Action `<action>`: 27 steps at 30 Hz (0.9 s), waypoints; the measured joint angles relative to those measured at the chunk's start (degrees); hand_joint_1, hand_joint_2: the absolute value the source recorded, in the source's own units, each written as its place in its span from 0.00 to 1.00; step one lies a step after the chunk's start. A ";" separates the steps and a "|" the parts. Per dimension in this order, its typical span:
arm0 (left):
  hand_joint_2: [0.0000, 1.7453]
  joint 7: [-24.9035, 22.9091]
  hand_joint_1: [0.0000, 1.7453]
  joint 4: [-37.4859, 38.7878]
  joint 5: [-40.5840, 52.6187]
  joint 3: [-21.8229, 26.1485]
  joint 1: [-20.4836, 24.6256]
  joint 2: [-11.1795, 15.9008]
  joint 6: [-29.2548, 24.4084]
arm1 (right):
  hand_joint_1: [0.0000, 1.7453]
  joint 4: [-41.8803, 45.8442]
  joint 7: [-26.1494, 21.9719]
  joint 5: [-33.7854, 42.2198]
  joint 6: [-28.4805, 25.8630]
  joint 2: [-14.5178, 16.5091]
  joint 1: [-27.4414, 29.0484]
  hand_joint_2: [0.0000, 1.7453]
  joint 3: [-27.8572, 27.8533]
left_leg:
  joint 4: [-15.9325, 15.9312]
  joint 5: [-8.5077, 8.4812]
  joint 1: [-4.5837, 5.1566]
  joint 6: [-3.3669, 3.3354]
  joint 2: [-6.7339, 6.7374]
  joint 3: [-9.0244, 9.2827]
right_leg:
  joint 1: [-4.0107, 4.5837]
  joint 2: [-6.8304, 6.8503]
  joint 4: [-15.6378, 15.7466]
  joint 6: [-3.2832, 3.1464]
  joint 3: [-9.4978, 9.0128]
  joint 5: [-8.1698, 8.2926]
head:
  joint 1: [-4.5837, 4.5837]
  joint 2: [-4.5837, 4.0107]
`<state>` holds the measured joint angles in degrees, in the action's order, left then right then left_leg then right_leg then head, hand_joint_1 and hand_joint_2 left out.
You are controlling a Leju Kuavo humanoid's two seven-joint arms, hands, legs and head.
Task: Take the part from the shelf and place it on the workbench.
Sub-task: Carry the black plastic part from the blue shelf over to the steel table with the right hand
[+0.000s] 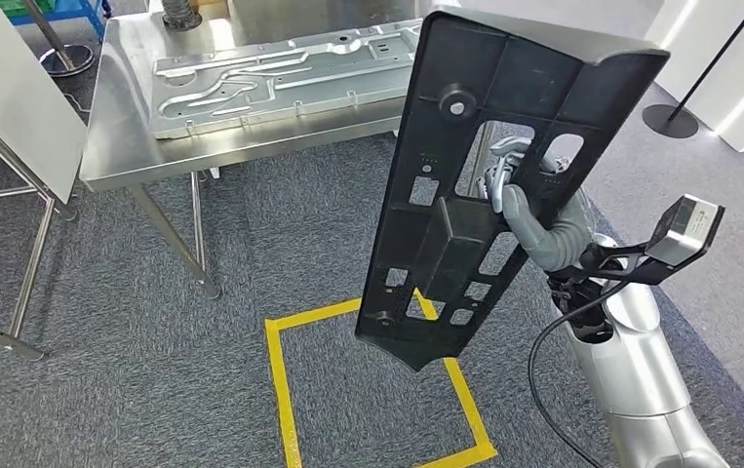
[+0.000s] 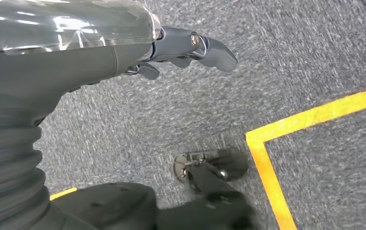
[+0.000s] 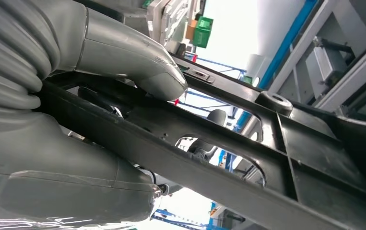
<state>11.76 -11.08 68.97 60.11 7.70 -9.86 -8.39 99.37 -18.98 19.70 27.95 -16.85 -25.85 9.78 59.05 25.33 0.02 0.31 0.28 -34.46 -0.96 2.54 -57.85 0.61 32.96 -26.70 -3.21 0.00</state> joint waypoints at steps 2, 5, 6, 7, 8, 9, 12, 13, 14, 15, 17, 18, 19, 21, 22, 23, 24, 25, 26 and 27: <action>1.00 -0.02 0.00 0.00 0.01 0.00 0.07 0.05 0.56 | 1.00 -0.02 -0.01 -0.16 -0.10 0.02 -0.14 1.00 0.01 | -1.63 0.30 0.22 -0.73 0.05 0.61 | 0.16 0.10 -0.31 0.79 -0.05 0.34 | 0.00 0.00; 1.00 0.10 0.00 0.00 0.10 0.00 -0.01 0.09 1.03 | 1.00 -0.04 0.05 -0.30 -0.17 0.19 -0.40 1.00 0.01 | -2.09 0.30 -0.02 -1.73 -0.36 1.58 | -0.06 -0.35 -2.31 1.69 0.35 -0.17 | 0.00 0.00; 1.00 0.12 0.00 0.00 0.16 -0.01 0.02 0.09 1.09 | 1.00 -0.04 0.08 -0.32 -0.20 0.37 -0.49 1.00 -0.07 | -2.18 0.31 -0.08 -1.95 -0.46 1.99 | -0.15 -0.82 -4.48 1.89 1.44 -1.49 | 0.00 0.00; 1.00 0.15 0.00 0.00 0.25 -0.02 0.07 0.09 1.15 | 1.00 -0.05 0.09 -0.33 -0.22 0.63 -0.51 1.00 -0.22 | -2.21 0.37 -0.09 -2.08 -0.51 2.19 | -0.21 -1.34 -7.75 2.04 3.26 -3.26 | 0.00 0.00; 1.00 0.15 0.00 0.00 0.38 -0.03 0.11 0.09 1.23 | 1.00 -0.07 0.09 -0.32 -0.24 0.96 -0.46 1.00 -0.43 | -2.18 0.46 -0.04 -2.21 -0.57 2.28 | -0.21 -1.75 -11.53 2.15 5.48 -4.97 | 0.01 0.00; 1.00 0.14 0.00 0.00 0.50 -0.05 0.13 0.09 1.33 | 1.00 -0.07 0.10 -0.31 -0.26 1.32 -0.32 1.00 -0.69 | -2.14 0.57 0.03 -2.29 -0.65 2.36 | -0.20 -1.94 -14.72 2.22 7.53 -6.06 | 0.01 0.00; 1.00 0.11 0.00 0.00 0.74 -0.10 0.03 0.09 1.61 | 1.00 -0.08 0.10 -0.27 -0.28 2.38 0.12 1.00 -1.41 | -2.02 1.21 0.17 -2.20 -1.03 3.09 | -0.19 -2.07 -12.64 1.94 8.09 -2.62 | 0.01 0.00; 1.00 0.10 0.00 0.00 0.76 -0.12 0.01 0.05 1.66 | 1.00 -0.08 0.10 -0.27 -0.28 2.69 0.16 1.00 -1.62 | -2.00 1.53 0.17 -2.05 -1.13 3.43 | -0.15 -2.19 -8.45 1.67 6.58 0.02 | 0.02 0.00; 1.00 0.10 0.00 0.00 0.78 -0.13 0.02 0.00 1.72 | 1.00 -0.09 0.09 -0.27 -0.29 3.01 0.16 1.00 -1.81 | -1.94 1.81 0.20 -1.84 -1.23 3.69 | -0.01 -2.35 -4.54 1.39 5.14 1.64 | 0.02 0.00; 1.00 0.11 0.00 0.00 0.76 -0.14 0.04 -0.04 1.74 | 1.00 -0.09 0.09 -0.26 -0.29 3.30 0.19 1.00 -1.99 | -1.92 2.06 0.21 -1.58 -1.29 3.73 | 0.17 -2.51 -1.86 1.09 4.15 2.48 | 0.02 0.00; 1.00 0.14 0.00 0.00 0.73 -0.13 0.02 -0.08 1.78 | 1.00 -0.04 0.09 -0.26 -0.30 3.71 0.38 1.00 -2.28 | -1.70 2.32 0.25 -0.91 -1.35 3.77 | 0.49 -2.67 -0.32 0.41 3.71 2.26 | 0.01 0.00; 1.00 0.16 0.00 0.00 0.70 -0.13 0.00 -0.07 1.78 | 1.00 0.00 0.10 -0.28 -0.30 3.79 0.48 1.00 -2.36 | -1.63 2.45 0.24 -0.55 -1.36 3.87 | 0.46 -2.69 -0.28 0.08 3.50 2.40 | 0.00 0.00; 1.00 0.19 0.00 0.00 0.69 -0.13 -0.04 -0.05 1.78 | 1.00 0.07 0.11 -0.32 -0.30 3.80 0.54 1.00 -2.40 | -1.09 2.65 0.21 -0.22 -1.28 3.91 | 0.36 -2.66 -0.10 -0.25 3.11 2.49 | 0.00 0.00; 1.00 0.29 0.00 0.00 0.64 -0.13 -0.04 -0.03 1.78 | 1.00 0.22 0.14 -0.43 -0.31 3.80 0.49 1.00 -2.40 | 2.49 3.80 0.07 0.32 -0.97 2.28 | 0.13 -2.54 0.20 -0.84 2.07 2.11 | 0.00 0.00; 1.00 0.34 0.00 0.00 0.60 -0.13 -0.07 -0.02 1.78 | 1.00 0.29 0.19 -0.55 -0.32 3.79 0.47 1.00 -2.39 | 5.98 5.03 -0.10 0.56 -0.81 0.33 | 0.11 -2.46 0.31 -1.09 1.65 1.85 | 0.00 0.00; 1.00 0.41 0.00 0.00 0.51 -0.13 -0.14 -0.02 1.79 | 1.00 0.32 0.27 -0.69 -0.32 3.79 0.47 1.00 -2.36 | 9.87 6.48 -0.24 0.84 -0.73 -2.03 | 0.14 -2.42 0.33 -1.26 1.34 1.54 | 0.00 0.00; 1.00 0.50 0.00 0.00 0.37 -0.13 -0.29 -0.03 1.79 | 1.00 0.33 0.37 -0.85 -0.32 3.78 0.50 1.00 -2.31 | 13.29 7.73 -0.40 1.14 -0.71 -4.34 | 0.17 -2.41 0.33 -1.35 1.02 1.21 | 0.00 0.00; 1.00 0.59 0.00 0.00 0.24 -0.13 -0.47 -0.03 1.79 | 1.00 0.32 0.49 -0.99 -0.32 3.78 0.52 1.00 -2.23 | 15.16 8.12 -0.53 1.40 -0.70 -5.96 | 0.18 -2.42 0.32 -1.35 0.61 0.86 | 0.00 0.00; 1.00 0.72 0.00 0.00 0.10 -0.13 -0.64 -0.03 1.79 | 1.00 0.32 0.57 -1.07 -0.31 3.78 0.52 1.00 -2.13 | 14.93 7.25 -0.63 1.61 -0.68 -6.59 | 0.18 -2.44 0.32 -1.30 0.11 0.48 | 0.00 0.00; 1.00 0.86 0.00 0.00 -0.04 -0.12 -0.76 -0.03 1.79 | 1.00 0.32 0.63 -1.11 -0.31 3.78 0.50 1.00 -2.03 | 12.53 5.06 -0.71 1.68 -0.63 -6.16 | 0.17 -2.45 0.32 -1.21 -0.53 0.04 | 0.00 0.00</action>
<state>12.62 -11.08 68.93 59.99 6.94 -9.89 -6.60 99.69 -18.35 18.59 27.64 -13.07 -25.35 7.75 71.58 30.39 -0.68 1.99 -0.34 -40.63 -0.79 0.09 -57.53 -0.60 32.44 -26.65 -3.21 0.00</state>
